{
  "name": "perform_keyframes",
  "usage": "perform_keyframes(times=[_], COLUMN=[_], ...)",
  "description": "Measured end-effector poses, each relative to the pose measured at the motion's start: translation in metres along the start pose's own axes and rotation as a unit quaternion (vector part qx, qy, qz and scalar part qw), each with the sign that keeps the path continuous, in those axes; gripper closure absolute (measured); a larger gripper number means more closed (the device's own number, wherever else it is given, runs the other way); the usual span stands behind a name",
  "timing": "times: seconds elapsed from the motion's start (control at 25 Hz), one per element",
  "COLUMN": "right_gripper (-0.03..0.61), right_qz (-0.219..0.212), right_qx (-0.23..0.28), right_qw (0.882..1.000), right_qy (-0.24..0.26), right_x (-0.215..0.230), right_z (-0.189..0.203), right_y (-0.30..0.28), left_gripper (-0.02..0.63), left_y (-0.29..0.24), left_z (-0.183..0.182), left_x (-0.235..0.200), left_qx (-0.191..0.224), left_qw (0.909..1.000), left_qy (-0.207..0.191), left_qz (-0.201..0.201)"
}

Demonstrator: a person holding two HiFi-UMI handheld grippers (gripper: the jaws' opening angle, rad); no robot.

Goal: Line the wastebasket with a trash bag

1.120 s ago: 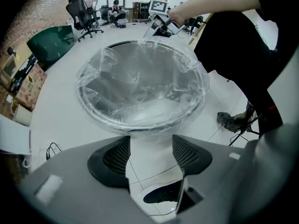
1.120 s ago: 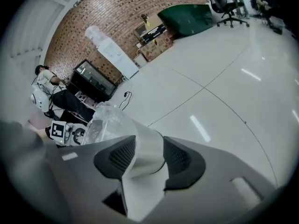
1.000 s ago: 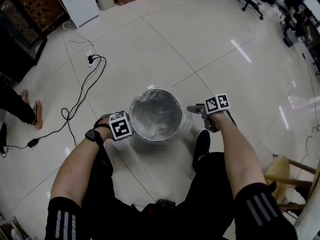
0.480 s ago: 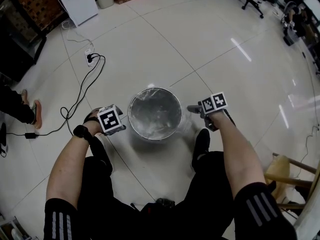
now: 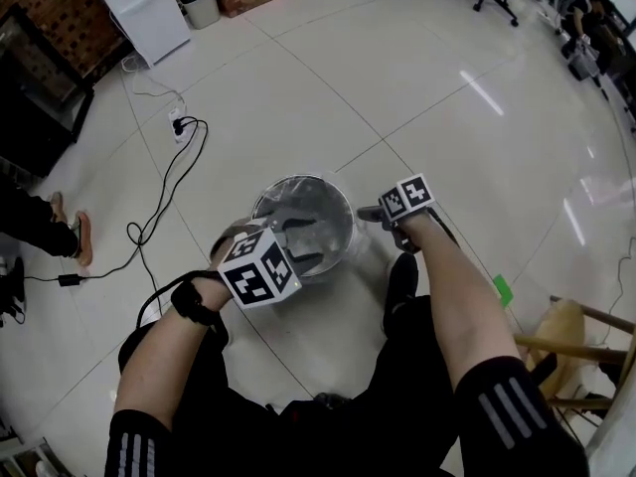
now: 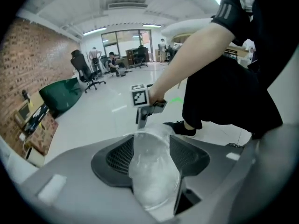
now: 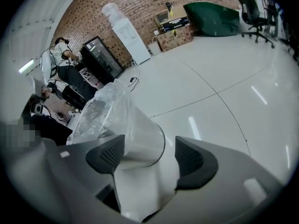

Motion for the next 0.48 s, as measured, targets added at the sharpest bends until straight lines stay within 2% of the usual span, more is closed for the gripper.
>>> perform_keyframes(times=[0.08,0.2,0.4,0.48], right_gripper=[0.233,0.236,0.238,0.238], right_qz=[-0.003,-0.008,-0.010,-0.012], right_qx=[0.008,0.010,-0.006,-0.010], right_qw=[1.000,1.000,1.000,1.000], right_qy=[0.003,0.007,0.003,-0.005], right_x=[-0.004,-0.010,-0.005,-0.001], right_z=[-0.005,-0.006,0.001,0.004], right_y=[-0.002,-0.003,-0.002,0.000], left_gripper=[0.377,0.376,0.377,0.422], left_y=[-0.030,-0.072,-0.115,-0.127], left_z=[-0.012,-0.006,0.008,0.011], left_x=[0.018,0.038,0.045,0.047], left_qx=[0.003,-0.021,-0.053,-0.061], left_qw=[1.0000,0.9997,0.9976,0.9968], left_qy=[-0.008,0.008,0.005,0.001], left_qz=[0.004,0.004,-0.043,-0.051])
Point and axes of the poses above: the fingertips, and each gripper's own axes: y backward along the fingers, x to its right, z out of its underside, the point moved 5 cm from there along y, backward along the fingers, and after that the axes turned 10 degrees about x, right-handed, at the moved point
